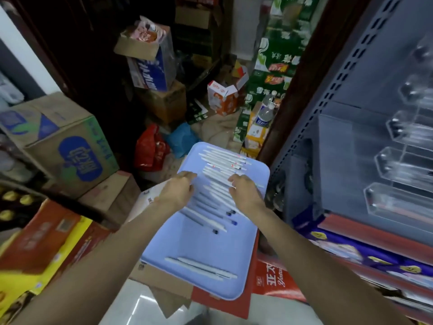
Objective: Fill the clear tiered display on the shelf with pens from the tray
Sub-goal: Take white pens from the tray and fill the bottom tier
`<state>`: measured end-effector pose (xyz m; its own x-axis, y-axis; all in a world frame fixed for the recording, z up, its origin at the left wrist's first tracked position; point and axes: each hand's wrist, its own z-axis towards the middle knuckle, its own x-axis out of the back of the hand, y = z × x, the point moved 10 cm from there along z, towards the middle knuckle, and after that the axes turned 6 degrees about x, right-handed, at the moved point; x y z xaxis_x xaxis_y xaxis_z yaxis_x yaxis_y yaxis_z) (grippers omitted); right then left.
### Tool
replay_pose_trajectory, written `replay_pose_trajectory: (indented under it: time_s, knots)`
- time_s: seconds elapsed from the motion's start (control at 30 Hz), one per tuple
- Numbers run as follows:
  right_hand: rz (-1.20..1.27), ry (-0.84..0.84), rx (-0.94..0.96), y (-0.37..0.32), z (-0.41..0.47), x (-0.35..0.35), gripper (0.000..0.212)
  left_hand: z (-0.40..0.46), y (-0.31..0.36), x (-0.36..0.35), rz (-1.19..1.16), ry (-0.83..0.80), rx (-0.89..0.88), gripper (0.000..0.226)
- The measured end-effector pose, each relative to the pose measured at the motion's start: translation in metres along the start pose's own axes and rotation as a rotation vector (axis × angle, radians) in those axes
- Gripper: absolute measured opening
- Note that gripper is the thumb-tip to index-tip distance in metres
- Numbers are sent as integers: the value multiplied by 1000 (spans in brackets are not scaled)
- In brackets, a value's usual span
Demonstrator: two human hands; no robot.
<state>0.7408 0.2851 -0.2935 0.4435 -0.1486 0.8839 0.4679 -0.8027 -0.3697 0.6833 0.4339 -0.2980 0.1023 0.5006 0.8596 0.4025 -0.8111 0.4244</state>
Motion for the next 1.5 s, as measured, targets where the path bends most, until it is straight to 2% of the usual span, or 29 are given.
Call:
replay_pose_trajectory:
  time_s: [0.1,0.2,0.3,0.37,0.5,0.63,0.7,0.77,0.83,0.9,0.97,1.03,1.1,1.23,1.33,1.43,1.5]
  knots:
    - [-243,-71,-3,1,14,-18,27,7,-7,-10,75,-39,-46,42]
    - [-318,-69,-28,1,21,-21,23,13,-6,-10,97,-16,-110,34]
    - [-286,-45,-53,2,25,-22,15,24,-25,-16,-131,-82,15,15]
    - [-270,-40,-78,3,26,-22,9,31,-37,-20,-325,-85,109,24]
    - [-256,-22,-112,7,26,-21,11,33,-36,-22,-414,-139,70,47]
    - [-331,-23,-101,5,25,-18,19,22,-22,-15,-501,-252,14,10]
    - [-355,-20,-78,2,23,-17,19,18,-23,-9,-637,-242,-13,13]
    - [-346,-32,-63,0,21,-20,21,19,-33,-10,-793,-213,56,20]
    - [-272,-58,-71,0,20,-23,21,19,-43,-15,-915,-182,161,19]
    - [-191,-83,-95,2,20,-24,11,16,-49,-20,-1034,-164,246,16]
    - [-100,-82,-106,4,17,-23,23,10,-49,-21,-1159,-152,292,15]
    - [114,12,-82,2,12,-14,12,4,-45,-18,-1270,-128,332,12]
    - [425,108,-83,0,-1,0,10,0,-40,-10,-1333,-89,344,11]
    - [778,126,-45,-10,-28,25,6,-7,-13,25,-1353,6,252,13]
    - [877,90,0,-16,-47,48,6,-12,17,54,-1329,74,188,9]
    - [946,129,44,-16,-70,78,8,-22,53,80,-1352,141,111,8]
    - [1014,187,50,-6,-84,97,4,-36,94,86,-1416,75,11,10]
